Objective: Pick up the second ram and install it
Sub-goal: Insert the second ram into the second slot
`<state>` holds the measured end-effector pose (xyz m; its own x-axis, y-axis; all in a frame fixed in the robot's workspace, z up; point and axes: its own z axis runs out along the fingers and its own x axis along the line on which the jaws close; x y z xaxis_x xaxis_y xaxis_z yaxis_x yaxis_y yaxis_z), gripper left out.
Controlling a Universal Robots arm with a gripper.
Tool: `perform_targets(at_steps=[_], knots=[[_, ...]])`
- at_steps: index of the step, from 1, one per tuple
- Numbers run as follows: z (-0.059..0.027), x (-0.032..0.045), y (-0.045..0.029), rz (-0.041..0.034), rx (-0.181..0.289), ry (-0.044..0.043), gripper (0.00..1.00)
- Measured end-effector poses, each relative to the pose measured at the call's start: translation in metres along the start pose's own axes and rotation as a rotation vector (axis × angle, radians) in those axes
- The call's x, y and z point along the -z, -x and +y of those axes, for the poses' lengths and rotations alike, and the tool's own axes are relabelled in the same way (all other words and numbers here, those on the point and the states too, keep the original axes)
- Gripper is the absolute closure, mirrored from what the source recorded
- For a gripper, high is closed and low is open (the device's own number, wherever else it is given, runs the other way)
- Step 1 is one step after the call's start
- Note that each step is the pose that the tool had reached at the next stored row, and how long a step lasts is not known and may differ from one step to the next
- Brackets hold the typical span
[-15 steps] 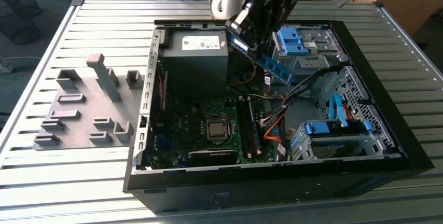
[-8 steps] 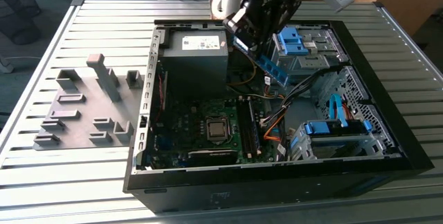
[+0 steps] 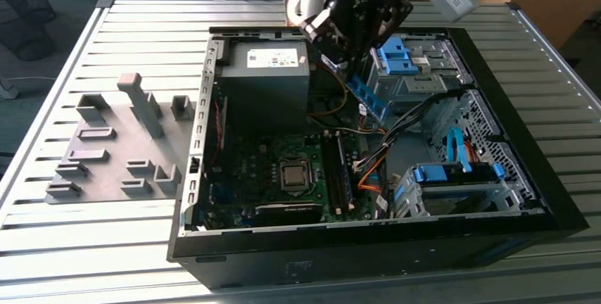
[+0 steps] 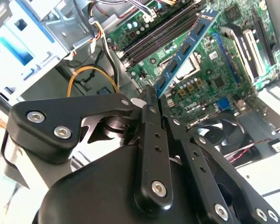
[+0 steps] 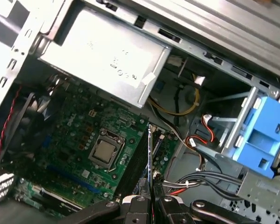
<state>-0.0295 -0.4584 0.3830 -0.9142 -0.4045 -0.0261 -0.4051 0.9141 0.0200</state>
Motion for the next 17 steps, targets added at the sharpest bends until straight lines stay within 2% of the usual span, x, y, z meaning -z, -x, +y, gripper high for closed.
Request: perform_targets(at_steps=[17], knots=[[0.0, -0.0013, 0.0, -0.0046, -0.234, -0.0061, 0.86]])
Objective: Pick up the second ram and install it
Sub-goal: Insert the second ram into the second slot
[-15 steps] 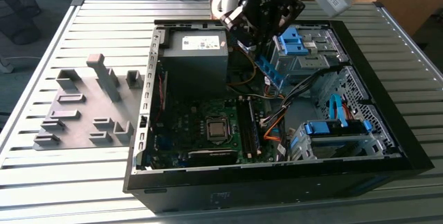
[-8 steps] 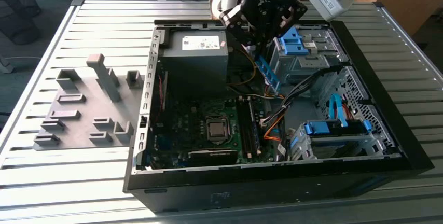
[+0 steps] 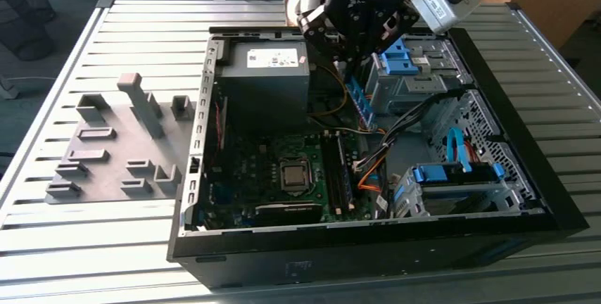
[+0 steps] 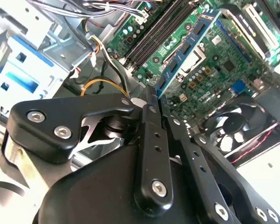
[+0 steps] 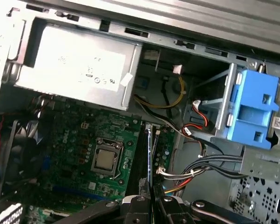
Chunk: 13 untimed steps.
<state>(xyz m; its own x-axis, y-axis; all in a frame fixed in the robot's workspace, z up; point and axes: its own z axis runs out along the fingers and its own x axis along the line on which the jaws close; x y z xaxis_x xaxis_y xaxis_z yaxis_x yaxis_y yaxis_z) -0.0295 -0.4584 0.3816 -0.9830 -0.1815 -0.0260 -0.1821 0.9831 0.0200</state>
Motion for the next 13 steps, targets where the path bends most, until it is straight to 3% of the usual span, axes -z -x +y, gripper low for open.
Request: perform_targets(at_steps=[7, 13], knots=[[0.0, -0.0012, 0.0, -0.0019, -0.099, -0.0027, 0.86], [-0.0002, -0.0015, 0.0008, -0.0018, -0.104, -0.0027, 0.86]])
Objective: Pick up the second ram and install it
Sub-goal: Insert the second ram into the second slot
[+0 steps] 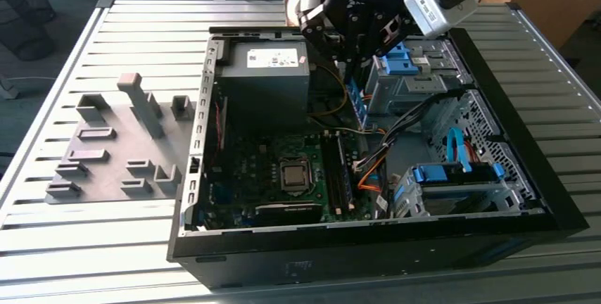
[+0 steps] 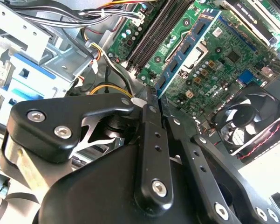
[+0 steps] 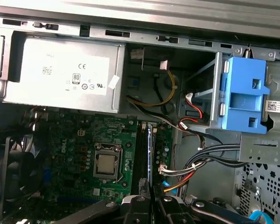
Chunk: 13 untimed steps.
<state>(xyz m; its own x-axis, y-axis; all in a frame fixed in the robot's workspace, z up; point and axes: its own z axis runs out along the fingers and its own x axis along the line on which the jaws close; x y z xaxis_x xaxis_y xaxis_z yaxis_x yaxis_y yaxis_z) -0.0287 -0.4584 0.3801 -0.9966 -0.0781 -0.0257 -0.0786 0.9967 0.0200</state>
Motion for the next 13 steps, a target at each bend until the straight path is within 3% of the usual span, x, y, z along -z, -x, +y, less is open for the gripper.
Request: perform_targets(at_steps=[8, 13], knots=[[0.0004, -0.0016, 0.0017, -0.0006, -0.03, -0.0007, 0.86], [0.0002, -0.0074, 0.0028, -0.0008, -0.039, -0.001, 0.86]])
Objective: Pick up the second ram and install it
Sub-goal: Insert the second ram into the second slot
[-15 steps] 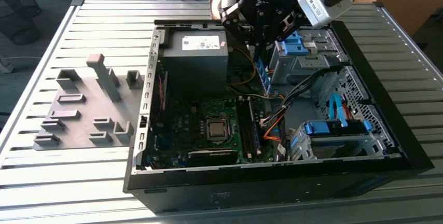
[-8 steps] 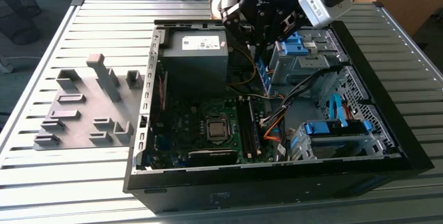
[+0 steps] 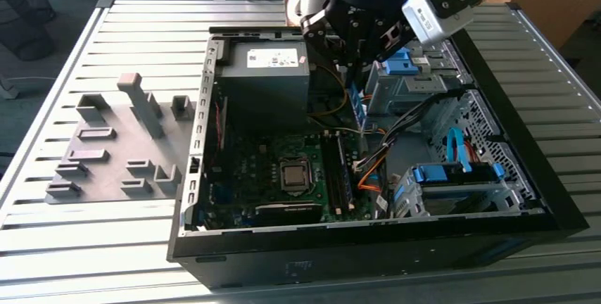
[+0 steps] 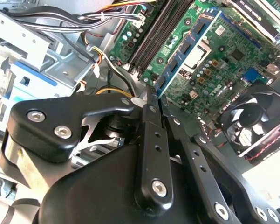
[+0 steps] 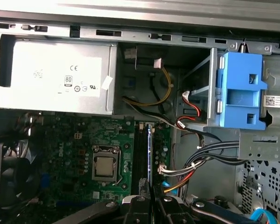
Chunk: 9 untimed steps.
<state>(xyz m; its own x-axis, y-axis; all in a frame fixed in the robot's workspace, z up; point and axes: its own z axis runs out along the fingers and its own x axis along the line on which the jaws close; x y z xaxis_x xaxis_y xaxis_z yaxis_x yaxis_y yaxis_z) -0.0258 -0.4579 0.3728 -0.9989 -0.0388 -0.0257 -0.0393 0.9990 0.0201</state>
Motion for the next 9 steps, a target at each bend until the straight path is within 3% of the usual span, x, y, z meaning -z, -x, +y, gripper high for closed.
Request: perform_targets(at_steps=[9], knots=[[-0.0005, -0.0087, 0.007, 0.0028, -0.025, -0.0006, 0.86]])
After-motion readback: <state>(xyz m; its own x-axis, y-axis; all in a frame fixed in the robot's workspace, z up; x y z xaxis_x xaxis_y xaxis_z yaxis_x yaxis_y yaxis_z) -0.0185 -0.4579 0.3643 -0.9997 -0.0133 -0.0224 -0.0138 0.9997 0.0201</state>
